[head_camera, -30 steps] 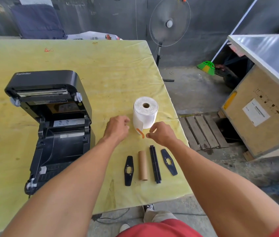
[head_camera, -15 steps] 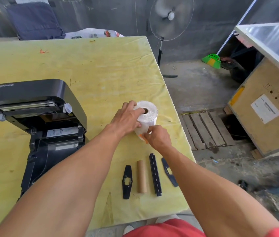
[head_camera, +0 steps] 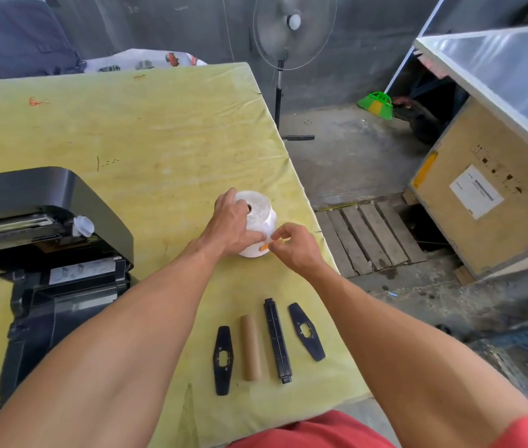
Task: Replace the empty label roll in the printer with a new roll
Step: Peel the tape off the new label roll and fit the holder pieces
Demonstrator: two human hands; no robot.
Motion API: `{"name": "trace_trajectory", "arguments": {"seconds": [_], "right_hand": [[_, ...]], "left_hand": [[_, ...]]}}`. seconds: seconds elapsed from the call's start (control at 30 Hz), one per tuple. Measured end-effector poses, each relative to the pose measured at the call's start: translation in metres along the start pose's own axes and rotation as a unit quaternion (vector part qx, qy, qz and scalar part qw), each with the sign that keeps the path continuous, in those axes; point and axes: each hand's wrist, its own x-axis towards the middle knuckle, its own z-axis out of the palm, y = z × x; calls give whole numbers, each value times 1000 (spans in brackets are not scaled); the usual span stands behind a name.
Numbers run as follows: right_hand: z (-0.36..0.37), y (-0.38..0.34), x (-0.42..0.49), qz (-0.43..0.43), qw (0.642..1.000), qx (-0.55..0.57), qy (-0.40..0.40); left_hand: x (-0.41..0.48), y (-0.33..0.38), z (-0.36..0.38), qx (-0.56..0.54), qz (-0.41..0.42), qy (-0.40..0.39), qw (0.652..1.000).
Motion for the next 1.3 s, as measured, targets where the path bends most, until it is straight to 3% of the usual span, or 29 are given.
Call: {"name": "trace_trajectory", "arguments": {"seconds": [0.13, 0.3, 0.43, 0.57, 0.93, 1.1, 1.3], "right_hand": [[-19, -22, 9, -18, 997, 74, 11], [-43, -70, 22, -46, 995, 86, -30], [-50, -106, 24, -67, 995, 51, -52], [-52, -136, 17, -76, 993, 24, -85], [-50, -172, -22, -217, 970, -109, -1], [-54, -156, -37, -213, 974, -78, -21], [-81, -126, -33, -164, 984, 51, 40]], "left_hand": [[2, -4, -11, -140, -119, 82, 980], [-13, -11, -24, -420, -233, 97, 872], [-23, -16, -34, -513, -242, 110, 816], [-30, -21, -46, -546, -247, 141, 788], [-49, -24, -64, -575, -275, 202, 743], [-53, -24, -58, -582, -281, 181, 741], [-50, -19, -42, -618, -295, 151, 713]]}}
